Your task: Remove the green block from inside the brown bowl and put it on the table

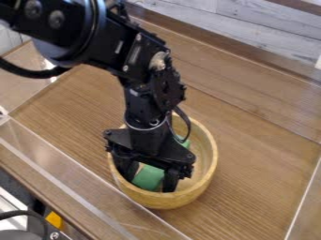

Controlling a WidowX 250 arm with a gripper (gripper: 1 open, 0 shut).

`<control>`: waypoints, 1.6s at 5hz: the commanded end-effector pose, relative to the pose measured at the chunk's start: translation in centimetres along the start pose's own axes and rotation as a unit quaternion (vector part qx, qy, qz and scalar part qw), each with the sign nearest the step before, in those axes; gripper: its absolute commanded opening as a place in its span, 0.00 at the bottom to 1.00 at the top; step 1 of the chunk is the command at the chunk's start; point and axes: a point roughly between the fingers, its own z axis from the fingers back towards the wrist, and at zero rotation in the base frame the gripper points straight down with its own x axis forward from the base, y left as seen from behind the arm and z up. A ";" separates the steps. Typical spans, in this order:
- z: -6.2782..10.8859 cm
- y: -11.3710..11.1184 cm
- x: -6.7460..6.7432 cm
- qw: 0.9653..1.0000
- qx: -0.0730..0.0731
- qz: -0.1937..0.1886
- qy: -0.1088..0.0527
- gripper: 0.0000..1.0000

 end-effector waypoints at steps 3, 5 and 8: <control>-0.8 3.1 1.4 1.000 -0.002 0.009 -0.005 1.00; 0.1 3.1 1.7 0.999 -0.007 0.042 -0.007 1.00; -0.7 -1.0 1.9 0.999 -0.017 0.040 -0.014 1.00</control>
